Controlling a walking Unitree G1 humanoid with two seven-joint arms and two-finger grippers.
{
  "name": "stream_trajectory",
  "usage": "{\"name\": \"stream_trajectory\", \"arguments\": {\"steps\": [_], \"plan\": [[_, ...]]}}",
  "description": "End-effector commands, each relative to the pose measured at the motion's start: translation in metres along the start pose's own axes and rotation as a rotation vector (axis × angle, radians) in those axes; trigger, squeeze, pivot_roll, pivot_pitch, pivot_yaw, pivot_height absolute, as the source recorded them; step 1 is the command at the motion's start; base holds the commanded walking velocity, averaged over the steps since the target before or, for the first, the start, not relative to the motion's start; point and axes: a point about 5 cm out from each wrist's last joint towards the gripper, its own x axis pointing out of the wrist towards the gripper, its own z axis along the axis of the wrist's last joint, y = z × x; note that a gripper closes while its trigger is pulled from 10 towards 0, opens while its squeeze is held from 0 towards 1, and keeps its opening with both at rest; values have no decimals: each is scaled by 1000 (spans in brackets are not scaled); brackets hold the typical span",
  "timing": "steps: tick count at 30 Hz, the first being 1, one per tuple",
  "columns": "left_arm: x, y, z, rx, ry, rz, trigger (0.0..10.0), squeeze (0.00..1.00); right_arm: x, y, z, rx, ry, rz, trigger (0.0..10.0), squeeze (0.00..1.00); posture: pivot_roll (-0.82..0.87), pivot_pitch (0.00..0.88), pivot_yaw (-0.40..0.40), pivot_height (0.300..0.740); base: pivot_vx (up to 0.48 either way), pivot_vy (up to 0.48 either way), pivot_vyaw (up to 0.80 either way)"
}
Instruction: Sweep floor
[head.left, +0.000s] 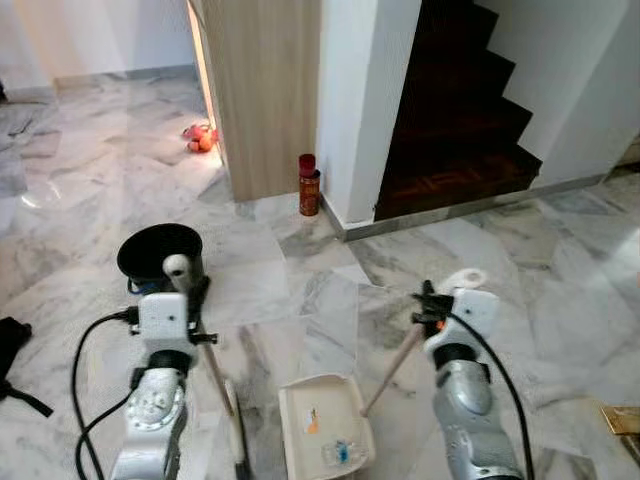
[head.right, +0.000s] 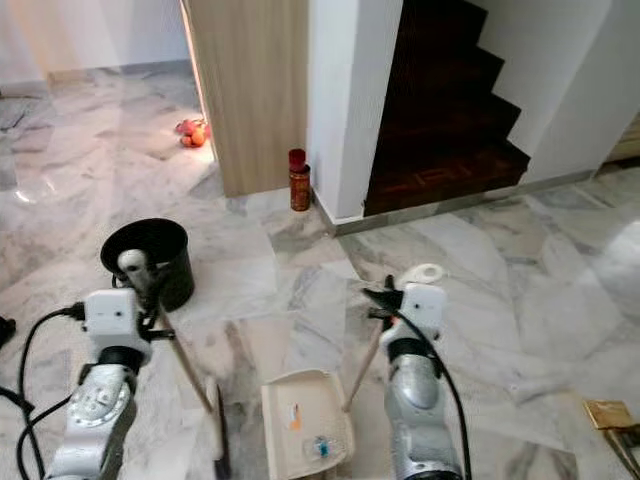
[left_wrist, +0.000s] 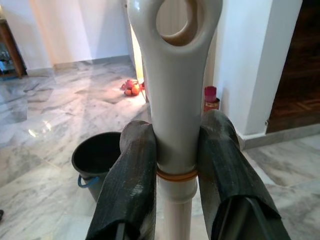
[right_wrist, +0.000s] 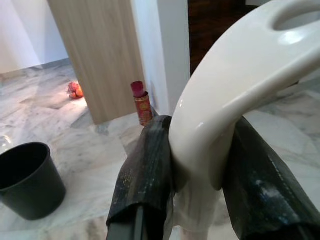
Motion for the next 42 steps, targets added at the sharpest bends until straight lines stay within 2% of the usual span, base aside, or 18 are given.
{"name": "stream_trajectory", "arguments": {"steps": [1, 14, 22, 27, 42], "plan": [[3, -3, 13, 3, -59, -8, 10000, 0, 5, 2, 17, 29, -76, 6, 10000, 0, 72, 21, -13, 740, 0, 289, 694], [3, -4, 13, 0, -58, -18, 10000, 0, 5, 4, 18, 27, -78, 18, 10000, 0, 65, 4, -6, 740, 0, 288, 35], [3, -5, 13, 1, -59, -27, 10000, 0, 5, 7, 17, 36, -80, 32, 10000, 0, 72, 0, -6, 740, 0, 289, 558], [4, -4, 13, 4, -60, -26, 10000, 0, 5, 7, 16, 45, -71, 32, 10000, 0, 73, 0, -7, 740, 0, 288, 0], [1, -2, 12, 29, -53, -20, 10000, 0, 7, 9, 22, 57, -89, 36, 10000, 0, 80, 5, -11, 740, 0, 0, 0]]}}
